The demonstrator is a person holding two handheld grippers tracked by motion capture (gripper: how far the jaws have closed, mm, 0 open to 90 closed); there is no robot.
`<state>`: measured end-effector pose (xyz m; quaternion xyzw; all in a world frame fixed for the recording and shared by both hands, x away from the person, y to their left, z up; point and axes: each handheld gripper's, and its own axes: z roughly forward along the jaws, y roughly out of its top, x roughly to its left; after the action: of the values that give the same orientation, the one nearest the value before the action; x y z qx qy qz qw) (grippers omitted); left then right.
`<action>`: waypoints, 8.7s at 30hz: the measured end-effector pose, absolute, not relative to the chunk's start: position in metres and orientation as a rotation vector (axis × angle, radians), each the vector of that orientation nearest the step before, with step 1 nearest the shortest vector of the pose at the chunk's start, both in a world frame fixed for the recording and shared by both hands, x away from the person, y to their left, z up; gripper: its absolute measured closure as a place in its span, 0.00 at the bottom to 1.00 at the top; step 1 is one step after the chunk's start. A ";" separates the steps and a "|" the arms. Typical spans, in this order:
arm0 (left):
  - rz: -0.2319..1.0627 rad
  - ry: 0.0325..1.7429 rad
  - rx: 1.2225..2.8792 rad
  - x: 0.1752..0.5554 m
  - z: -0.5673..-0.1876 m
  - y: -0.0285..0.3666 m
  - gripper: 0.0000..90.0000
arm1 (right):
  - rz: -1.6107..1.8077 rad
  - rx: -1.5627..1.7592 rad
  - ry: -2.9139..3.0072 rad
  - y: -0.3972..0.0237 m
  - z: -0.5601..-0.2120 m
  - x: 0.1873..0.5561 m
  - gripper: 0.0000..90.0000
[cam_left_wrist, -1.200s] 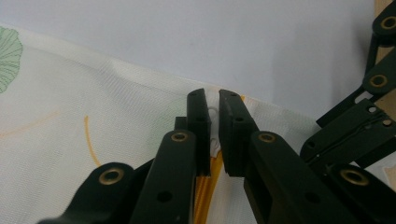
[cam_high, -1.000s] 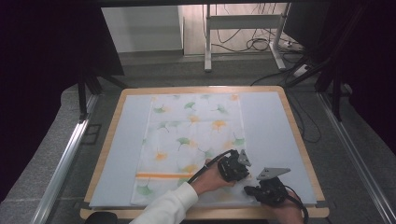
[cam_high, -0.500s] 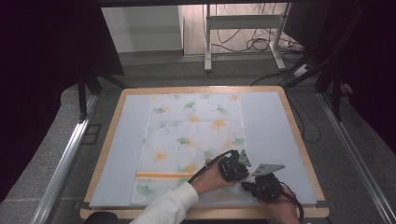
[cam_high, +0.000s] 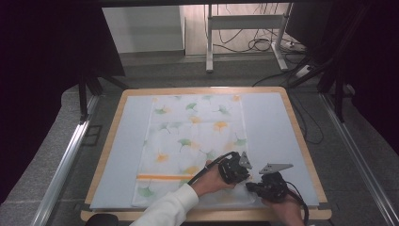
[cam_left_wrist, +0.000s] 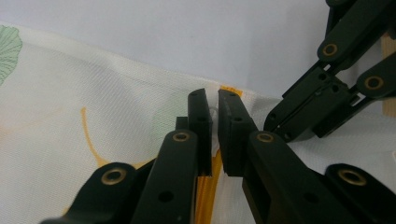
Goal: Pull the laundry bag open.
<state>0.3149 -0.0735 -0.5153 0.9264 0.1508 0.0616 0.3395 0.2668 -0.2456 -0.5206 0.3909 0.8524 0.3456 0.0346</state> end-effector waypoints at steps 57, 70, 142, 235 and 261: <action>0.152 0.399 2.438 0.312 -0.517 -0.050 0.95 | 1.057 1.337 2.550 -0.243 -0.520 0.287 1.00; 0.162 0.416 2.441 0.312 -0.517 -0.037 0.95 | 1.061 1.332 2.554 -0.244 -0.520 0.287 1.00; 0.165 0.591 2.413 0.305 -0.522 0.050 0.95 | 1.036 1.269 2.560 -0.242 -0.519 0.284 1.00; 0.200 0.917 2.342 0.284 -0.527 0.185 0.95 | 1.041 1.261 2.563 -0.242 -0.520 0.284 1.00; 0.236 1.002 2.328 0.279 -0.527 0.221 0.95 | 1.038 1.258 2.563 -0.242 -0.520 0.284 1.00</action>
<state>0.2786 0.2212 -0.5273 0.8743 0.3764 0.0886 0.2935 0.2842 -0.2422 -0.5195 0.4136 0.8425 0.3413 0.0517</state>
